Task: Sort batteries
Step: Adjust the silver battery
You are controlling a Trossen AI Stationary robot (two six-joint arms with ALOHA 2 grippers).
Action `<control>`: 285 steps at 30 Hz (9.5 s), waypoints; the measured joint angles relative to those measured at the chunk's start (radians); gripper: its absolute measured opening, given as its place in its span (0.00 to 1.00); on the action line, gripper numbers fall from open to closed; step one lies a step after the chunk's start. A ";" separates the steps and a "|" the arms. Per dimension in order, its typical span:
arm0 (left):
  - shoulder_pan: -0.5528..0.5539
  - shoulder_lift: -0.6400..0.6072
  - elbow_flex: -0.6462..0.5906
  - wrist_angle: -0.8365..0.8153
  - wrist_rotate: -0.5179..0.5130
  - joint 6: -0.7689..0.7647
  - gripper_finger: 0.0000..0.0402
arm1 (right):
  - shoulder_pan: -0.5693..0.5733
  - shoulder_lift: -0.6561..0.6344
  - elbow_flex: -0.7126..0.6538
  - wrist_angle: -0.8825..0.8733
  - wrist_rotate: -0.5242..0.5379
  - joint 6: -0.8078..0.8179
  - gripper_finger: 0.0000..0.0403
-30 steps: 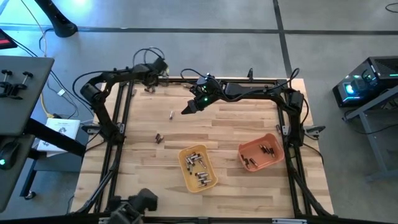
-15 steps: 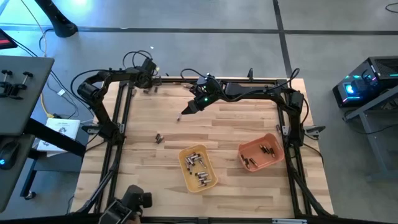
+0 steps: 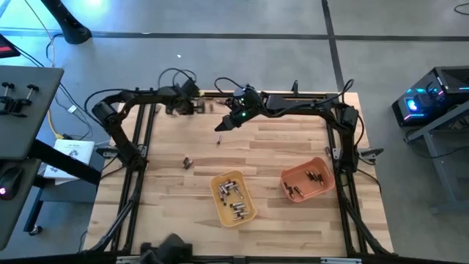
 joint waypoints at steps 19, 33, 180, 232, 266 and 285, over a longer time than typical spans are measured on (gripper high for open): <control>0.164 0.009 0.063 -0.197 -0.338 0.139 0.00 | -0.013 0.000 0.000 0.001 -0.055 -0.037 0.64; 0.110 0.072 0.270 -0.542 -0.565 0.169 0.00 | -0.026 0.000 0.000 0.000 -0.113 -0.174 0.64; -1.476 -0.398 0.072 -0.467 0.215 -0.699 0.17 | 0.066 -0.006 0.000 -0.115 -0.263 -0.204 0.64; -1.528 -0.138 0.080 -0.594 -0.297 -0.281 0.61 | 0.502 -0.257 0.000 -0.162 0.267 0.021 0.64; -1.768 -0.338 -0.362 -0.265 -0.146 -1.557 0.02 | 0.373 0.184 0.586 -0.709 0.475 -0.208 0.64; -1.539 -0.336 -0.388 0.003 -0.371 -1.459 0.00 | 0.400 0.178 0.540 -1.006 0.620 -0.218 0.64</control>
